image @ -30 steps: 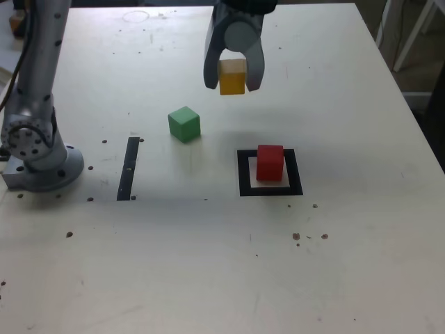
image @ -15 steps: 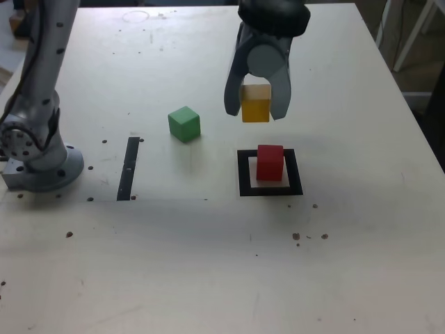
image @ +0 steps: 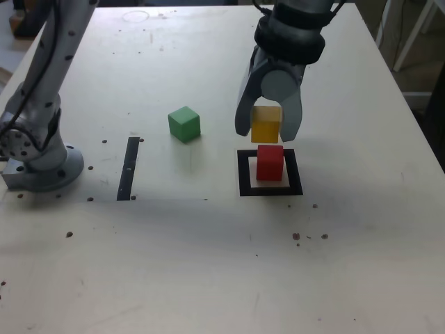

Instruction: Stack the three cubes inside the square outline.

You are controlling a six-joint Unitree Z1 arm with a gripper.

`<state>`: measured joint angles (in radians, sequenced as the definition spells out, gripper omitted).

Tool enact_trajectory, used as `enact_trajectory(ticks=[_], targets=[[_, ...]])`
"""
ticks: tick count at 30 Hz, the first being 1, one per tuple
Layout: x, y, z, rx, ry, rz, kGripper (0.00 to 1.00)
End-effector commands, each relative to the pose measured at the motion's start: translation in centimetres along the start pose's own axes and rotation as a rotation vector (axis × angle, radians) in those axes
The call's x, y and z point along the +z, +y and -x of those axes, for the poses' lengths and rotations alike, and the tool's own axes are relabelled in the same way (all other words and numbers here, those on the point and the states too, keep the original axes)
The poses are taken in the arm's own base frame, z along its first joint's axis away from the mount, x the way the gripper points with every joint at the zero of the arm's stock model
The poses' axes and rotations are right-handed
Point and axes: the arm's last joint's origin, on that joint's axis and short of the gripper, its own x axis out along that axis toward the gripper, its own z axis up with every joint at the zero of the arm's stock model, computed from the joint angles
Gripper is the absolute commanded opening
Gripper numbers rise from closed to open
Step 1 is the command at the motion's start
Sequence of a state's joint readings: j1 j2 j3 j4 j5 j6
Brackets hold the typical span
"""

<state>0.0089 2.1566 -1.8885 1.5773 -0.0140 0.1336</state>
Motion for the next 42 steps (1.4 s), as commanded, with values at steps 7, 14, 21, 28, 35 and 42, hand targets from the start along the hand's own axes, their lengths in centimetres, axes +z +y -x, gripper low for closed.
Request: enact_trajectory(ticks=[7,14,21,28,35,42], targets=[[0.9,-0.8,-0.6,-0.012,0.016,-0.011,0.31],[1.4,-1.0,-1.2,-0.017,0.026,-0.015,0.31],[2.0,-0.9,-1.7,-0.017,0.033,-0.016,0.31],[2.1,-0.9,-1.8,-0.008,0.027,-0.025,0.73],[2.0,-0.9,-1.8,-0.007,0.032,-0.027,1.0],[1.5,-0.9,-1.7,-0.007,0.032,-0.028,1.0]])
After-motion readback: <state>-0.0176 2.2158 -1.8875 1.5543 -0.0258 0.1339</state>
